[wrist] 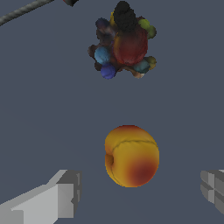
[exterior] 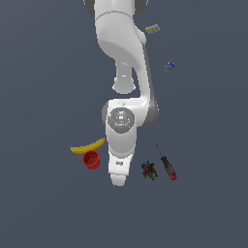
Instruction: Pick up a designated object from a clutter of objects.
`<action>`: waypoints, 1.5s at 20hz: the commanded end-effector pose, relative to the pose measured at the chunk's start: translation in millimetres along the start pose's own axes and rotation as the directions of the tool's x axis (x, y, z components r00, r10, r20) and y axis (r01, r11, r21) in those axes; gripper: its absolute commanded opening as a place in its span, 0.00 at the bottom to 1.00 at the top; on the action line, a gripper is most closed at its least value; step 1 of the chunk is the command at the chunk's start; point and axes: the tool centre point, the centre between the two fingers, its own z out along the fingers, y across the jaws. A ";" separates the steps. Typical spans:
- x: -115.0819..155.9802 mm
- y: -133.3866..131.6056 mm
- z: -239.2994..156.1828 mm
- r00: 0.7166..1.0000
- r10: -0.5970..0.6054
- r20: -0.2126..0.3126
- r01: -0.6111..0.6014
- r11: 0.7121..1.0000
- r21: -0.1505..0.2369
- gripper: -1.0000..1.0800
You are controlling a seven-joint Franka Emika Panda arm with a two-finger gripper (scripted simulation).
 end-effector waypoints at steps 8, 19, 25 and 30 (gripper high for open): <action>0.2 0.0 10.9 1.000 -0.008 -0.001 0.008 1.000 0.000 0.96; 0.6 0.2 51.9 1.000 -0.012 -0.001 0.012 1.000 0.000 0.96; 0.6 0.4 52.0 1.000 -0.012 -0.001 0.012 1.000 0.000 0.00; 0.6 0.4 52.0 1.000 -0.012 -0.001 0.012 1.000 0.000 0.00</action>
